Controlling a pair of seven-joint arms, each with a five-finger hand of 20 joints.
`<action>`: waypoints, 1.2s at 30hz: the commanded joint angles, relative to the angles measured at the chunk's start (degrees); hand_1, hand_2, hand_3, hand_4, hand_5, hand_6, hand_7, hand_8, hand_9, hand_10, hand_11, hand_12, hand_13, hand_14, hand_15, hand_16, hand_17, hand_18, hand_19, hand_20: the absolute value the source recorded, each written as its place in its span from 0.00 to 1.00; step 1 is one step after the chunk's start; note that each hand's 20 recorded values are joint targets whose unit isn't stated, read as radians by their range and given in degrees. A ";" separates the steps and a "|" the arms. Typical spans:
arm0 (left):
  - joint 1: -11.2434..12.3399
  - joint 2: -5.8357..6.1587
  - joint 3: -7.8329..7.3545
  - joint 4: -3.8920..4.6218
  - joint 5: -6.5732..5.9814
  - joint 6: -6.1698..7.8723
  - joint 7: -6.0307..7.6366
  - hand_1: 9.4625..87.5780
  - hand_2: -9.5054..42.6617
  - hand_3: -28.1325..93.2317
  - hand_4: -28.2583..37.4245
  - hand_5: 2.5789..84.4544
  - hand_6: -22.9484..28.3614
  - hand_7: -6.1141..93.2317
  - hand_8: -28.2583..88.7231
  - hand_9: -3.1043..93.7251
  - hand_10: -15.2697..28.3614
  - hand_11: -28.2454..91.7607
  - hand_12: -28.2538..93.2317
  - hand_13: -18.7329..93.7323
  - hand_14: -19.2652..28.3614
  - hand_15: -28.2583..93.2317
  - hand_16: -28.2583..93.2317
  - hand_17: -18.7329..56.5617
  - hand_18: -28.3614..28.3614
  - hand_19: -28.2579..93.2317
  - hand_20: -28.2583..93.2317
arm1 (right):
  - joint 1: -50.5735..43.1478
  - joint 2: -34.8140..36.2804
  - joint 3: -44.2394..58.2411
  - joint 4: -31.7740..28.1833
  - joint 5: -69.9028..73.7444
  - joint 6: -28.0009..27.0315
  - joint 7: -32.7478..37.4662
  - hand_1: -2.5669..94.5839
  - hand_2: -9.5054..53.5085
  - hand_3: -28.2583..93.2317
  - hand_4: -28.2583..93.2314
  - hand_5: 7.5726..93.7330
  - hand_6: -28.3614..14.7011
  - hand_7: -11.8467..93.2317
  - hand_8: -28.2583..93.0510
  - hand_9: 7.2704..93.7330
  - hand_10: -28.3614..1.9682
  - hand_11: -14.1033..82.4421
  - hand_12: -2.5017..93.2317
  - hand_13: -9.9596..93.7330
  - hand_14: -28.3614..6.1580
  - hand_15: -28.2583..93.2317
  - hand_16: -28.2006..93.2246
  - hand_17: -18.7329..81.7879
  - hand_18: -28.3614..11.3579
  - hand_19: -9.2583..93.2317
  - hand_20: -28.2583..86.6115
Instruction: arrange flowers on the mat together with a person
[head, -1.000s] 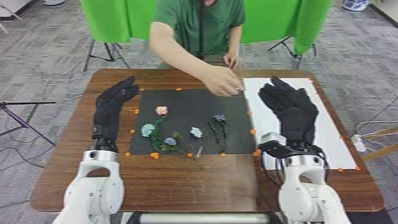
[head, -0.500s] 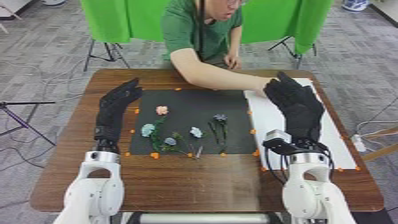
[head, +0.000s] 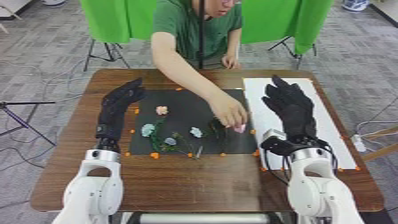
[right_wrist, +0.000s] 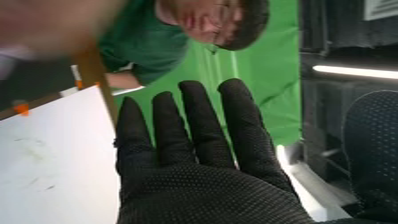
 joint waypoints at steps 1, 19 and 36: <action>0.84 -0.18 -0.39 -0.25 0.28 0.20 -0.27 0.21 0.23 0.77 0.11 0.52 0.55 0.18 0.19 0.50 0.67 0.38 0.34 0.50 0.80 0.40 0.24 0.32 0.74 0.35 0.38 | 0.06 0.07 -0.55 -0.20 1.49 2.38 -1.77 0.13 0.26 0.80 0.12 0.42 0.55 0.15 0.18 0.39 0.41 0.19 0.16 0.36 0.43 0.29 0.35 0.34 0.33 0.15 0.46; 2.95 -0.61 -1.30 -1.27 -0.07 1.42 -0.76 0.21 0.23 0.77 0.11 0.52 0.56 0.18 0.19 0.50 0.66 0.38 0.34 0.50 0.80 0.40 0.24 0.32 0.74 0.34 0.38 | -1.28 -0.04 -0.19 -0.46 2.26 1.00 -1.65 0.13 0.25 0.81 0.11 0.44 0.57 0.16 0.18 0.41 0.42 0.20 0.17 0.39 0.41 0.30 0.36 0.35 0.32 0.15 0.46; 2.83 -0.74 -1.33 -1.24 -0.05 1.30 -0.80 0.21 0.23 0.77 0.11 0.52 0.56 0.18 0.19 0.50 0.67 0.38 0.34 0.50 0.80 0.39 0.24 0.32 0.74 0.34 0.38 | -1.12 0.05 0.07 -0.06 2.57 0.18 -1.80 0.13 0.26 0.81 0.12 0.47 0.58 0.17 0.18 0.44 0.43 0.20 0.17 0.40 0.40 0.31 0.36 0.36 0.32 0.15 0.46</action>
